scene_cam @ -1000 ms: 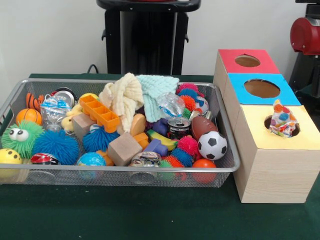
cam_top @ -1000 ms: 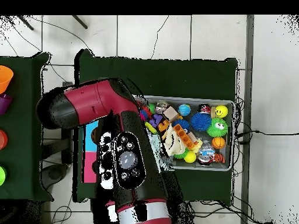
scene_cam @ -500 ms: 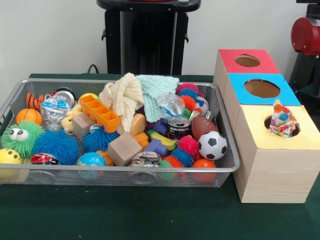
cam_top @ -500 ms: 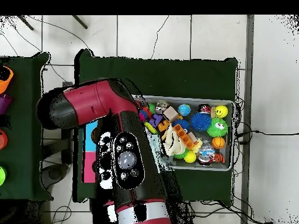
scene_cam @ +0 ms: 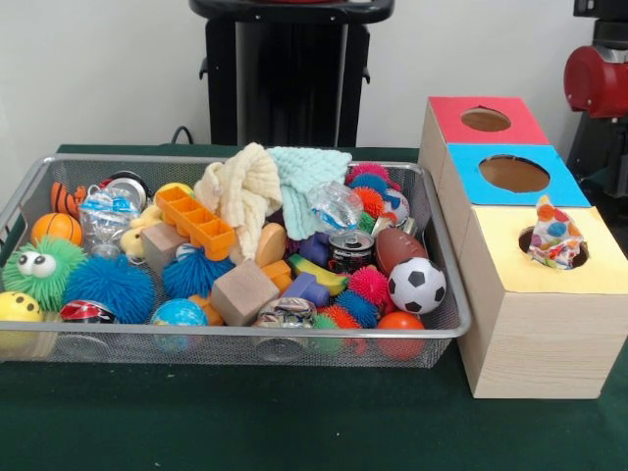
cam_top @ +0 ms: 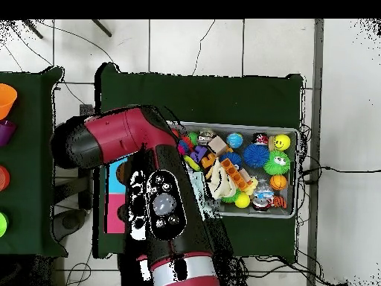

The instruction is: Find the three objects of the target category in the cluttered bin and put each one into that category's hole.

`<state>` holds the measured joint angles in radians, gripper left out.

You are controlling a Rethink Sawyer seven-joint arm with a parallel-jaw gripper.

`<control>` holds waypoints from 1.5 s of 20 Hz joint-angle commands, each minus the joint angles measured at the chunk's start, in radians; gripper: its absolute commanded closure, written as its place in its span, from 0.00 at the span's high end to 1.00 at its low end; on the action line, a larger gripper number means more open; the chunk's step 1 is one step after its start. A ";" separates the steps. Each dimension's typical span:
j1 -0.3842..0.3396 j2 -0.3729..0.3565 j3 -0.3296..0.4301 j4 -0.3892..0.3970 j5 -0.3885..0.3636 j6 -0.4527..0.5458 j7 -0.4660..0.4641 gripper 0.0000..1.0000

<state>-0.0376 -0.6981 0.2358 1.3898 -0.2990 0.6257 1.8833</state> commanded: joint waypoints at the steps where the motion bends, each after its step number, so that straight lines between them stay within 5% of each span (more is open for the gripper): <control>1: -0.029 0.053 0.051 0.113 -0.003 -0.023 0.017 0.00; 9: 0.011 0.035 -0.010 0.082 -0.054 0.052 0.002 0.00; 30: 0.035 0.067 -0.048 0.044 -0.079 0.049 0.024 0.00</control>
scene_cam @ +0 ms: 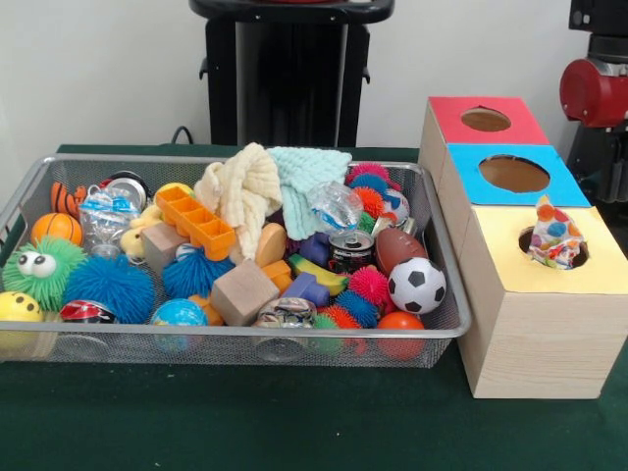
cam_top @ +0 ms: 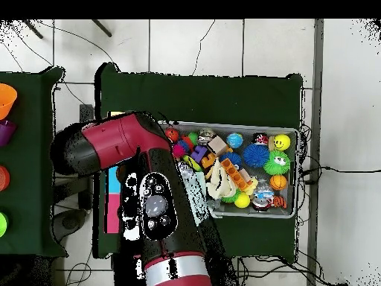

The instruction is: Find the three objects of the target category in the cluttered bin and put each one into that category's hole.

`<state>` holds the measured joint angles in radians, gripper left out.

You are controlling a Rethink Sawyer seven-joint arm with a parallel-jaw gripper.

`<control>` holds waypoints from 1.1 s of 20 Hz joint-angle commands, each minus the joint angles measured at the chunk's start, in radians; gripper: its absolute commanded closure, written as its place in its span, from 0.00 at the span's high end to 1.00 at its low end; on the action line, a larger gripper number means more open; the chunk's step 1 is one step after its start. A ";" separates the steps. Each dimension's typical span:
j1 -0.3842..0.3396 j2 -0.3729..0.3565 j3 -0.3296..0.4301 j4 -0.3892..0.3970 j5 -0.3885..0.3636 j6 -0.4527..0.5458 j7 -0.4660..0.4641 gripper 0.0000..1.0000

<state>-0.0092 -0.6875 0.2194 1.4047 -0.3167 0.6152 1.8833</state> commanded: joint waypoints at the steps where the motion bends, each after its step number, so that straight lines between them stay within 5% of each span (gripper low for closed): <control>1: 0.007 0.056 -0.033 0.028 -0.061 0.061 0.023 0.00; 22: -0.102 0.071 0.010 0.032 -0.081 0.030 -0.085 0.00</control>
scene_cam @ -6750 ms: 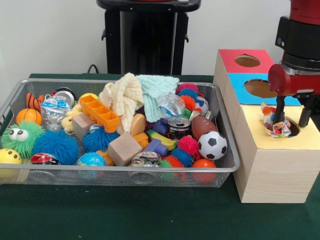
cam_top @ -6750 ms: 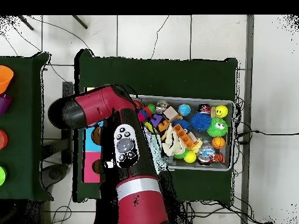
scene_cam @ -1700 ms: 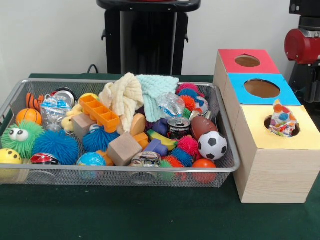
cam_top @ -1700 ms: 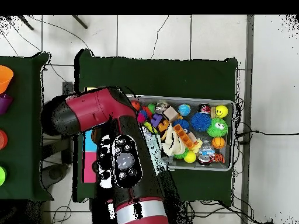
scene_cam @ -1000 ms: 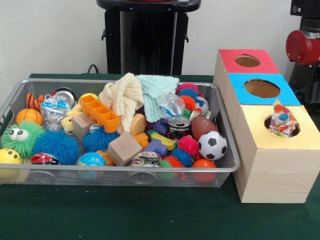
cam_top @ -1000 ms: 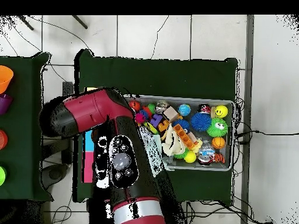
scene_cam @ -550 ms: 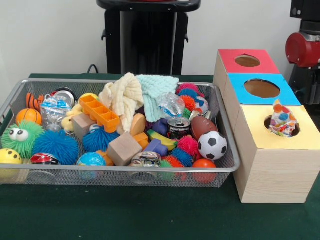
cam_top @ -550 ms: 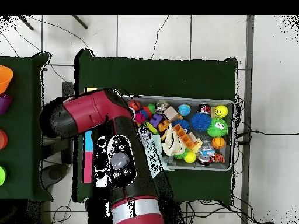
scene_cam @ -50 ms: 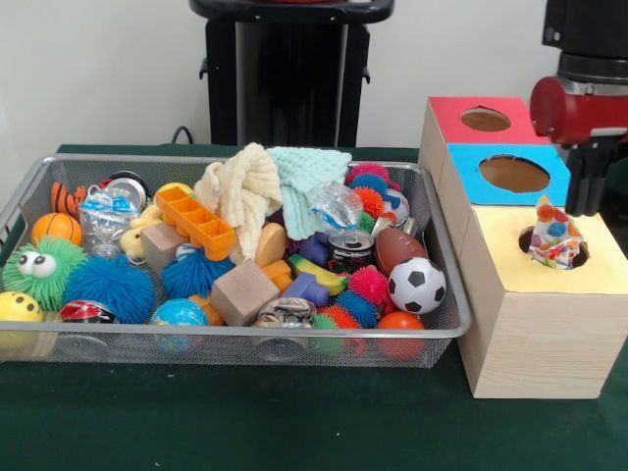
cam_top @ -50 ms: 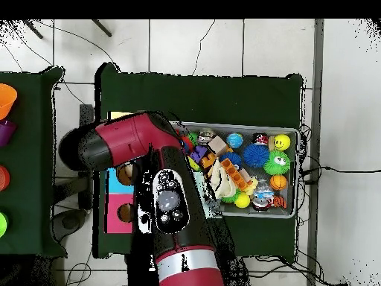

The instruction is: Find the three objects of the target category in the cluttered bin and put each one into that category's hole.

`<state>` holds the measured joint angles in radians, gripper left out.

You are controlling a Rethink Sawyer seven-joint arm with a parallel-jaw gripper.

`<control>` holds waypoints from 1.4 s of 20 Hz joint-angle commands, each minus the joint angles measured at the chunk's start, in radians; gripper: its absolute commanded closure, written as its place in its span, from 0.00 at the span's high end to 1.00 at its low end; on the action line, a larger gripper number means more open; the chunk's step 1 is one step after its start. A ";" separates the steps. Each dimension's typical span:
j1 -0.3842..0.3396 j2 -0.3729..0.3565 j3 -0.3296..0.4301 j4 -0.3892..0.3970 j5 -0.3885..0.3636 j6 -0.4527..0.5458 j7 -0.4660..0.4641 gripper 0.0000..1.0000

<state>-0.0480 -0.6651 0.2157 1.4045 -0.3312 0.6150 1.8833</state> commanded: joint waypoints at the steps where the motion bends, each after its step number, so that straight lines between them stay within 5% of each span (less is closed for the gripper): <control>1: -0.068 0.051 0.016 0.027 -0.071 0.033 -0.090 0.00; 28: -0.074 0.124 0.087 0.028 -0.126 0.002 -0.095 0.00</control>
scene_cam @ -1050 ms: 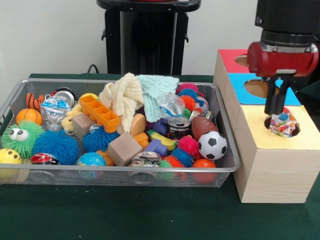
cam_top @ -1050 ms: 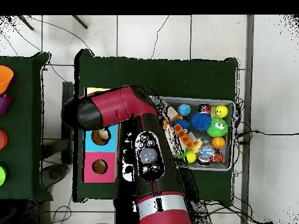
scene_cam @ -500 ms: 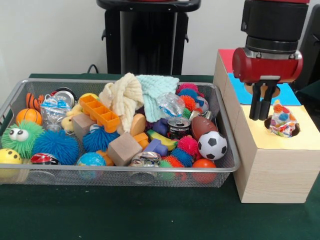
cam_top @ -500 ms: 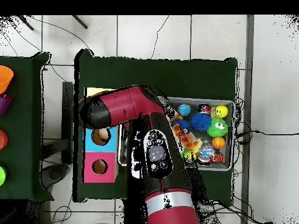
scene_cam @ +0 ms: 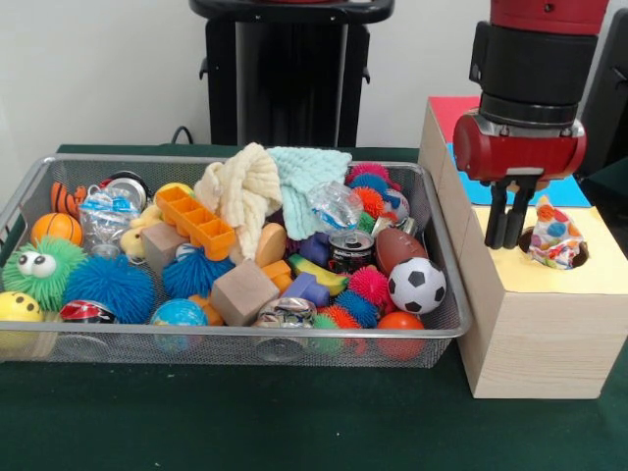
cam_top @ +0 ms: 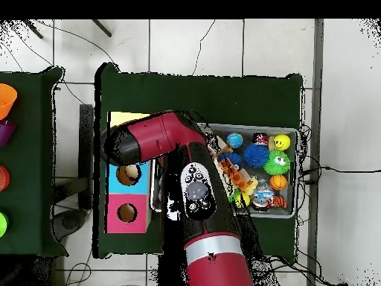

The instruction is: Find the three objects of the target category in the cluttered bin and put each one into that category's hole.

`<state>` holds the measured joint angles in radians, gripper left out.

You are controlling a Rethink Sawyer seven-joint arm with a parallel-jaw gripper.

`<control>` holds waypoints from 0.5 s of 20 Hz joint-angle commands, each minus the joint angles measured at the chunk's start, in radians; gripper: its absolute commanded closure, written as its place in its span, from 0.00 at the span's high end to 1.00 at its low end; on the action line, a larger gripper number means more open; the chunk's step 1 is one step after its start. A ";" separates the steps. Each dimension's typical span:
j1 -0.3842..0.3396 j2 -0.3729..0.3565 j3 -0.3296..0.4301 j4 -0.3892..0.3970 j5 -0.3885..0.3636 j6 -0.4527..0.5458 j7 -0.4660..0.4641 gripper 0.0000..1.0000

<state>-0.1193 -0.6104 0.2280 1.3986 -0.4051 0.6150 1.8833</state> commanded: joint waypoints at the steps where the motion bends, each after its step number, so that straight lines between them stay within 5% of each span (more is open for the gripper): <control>1: -0.001 0.072 0.072 0.034 -0.056 -0.003 -0.092 0.00; 10: 0.008 0.077 0.066 0.030 -0.062 -0.013 -0.081 0.00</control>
<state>-0.1170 -0.5901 0.2290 1.3964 -0.4082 0.6135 1.8833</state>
